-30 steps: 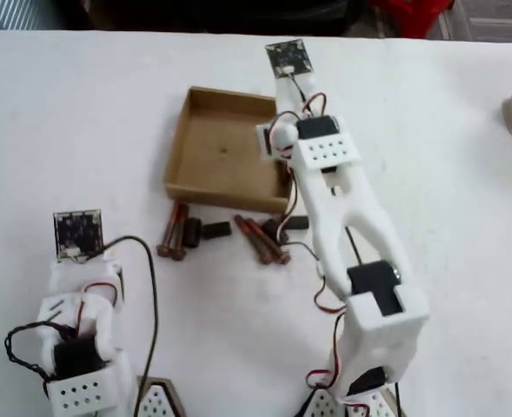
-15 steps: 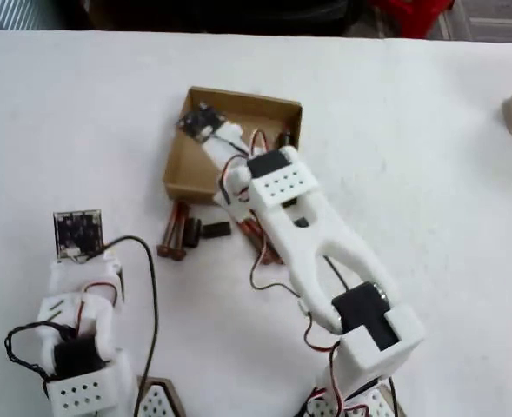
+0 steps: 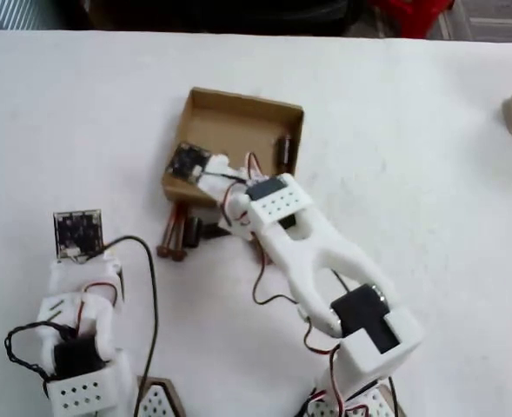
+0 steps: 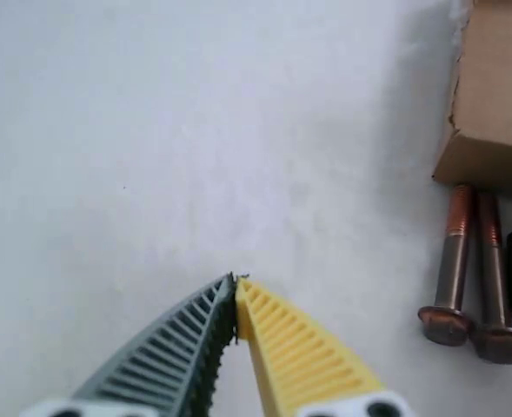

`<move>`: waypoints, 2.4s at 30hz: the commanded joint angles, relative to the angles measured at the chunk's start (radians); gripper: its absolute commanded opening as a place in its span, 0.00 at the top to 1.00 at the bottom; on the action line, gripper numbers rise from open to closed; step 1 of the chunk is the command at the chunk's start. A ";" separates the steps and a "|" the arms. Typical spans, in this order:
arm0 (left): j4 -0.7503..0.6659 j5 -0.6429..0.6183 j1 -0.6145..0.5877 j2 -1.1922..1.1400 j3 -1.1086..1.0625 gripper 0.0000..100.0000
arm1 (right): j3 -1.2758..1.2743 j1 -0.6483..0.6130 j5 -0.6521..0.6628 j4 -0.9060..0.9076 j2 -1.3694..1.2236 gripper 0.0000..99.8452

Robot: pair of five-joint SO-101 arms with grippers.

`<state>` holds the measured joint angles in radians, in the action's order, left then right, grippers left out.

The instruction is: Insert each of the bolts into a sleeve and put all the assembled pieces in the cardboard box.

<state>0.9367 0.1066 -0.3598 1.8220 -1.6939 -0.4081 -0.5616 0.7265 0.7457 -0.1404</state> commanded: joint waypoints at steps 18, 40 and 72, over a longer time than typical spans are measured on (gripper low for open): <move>-0.003 0.009 -0.005 0.007 0.000 0.98 | -0.321 -0.071 0.407 0.021 0.312 0.98; -0.002 0.009 -0.005 0.007 0.000 0.98 | -0.218 0.045 0.493 -0.105 0.323 0.98; -0.002 0.009 -0.005 0.007 0.000 0.98 | -0.199 0.012 0.497 0.251 0.674 0.92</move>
<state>0.9367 0.1066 -0.3598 1.8220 -1.6939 -0.6475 -0.5171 1.2681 0.9406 0.4488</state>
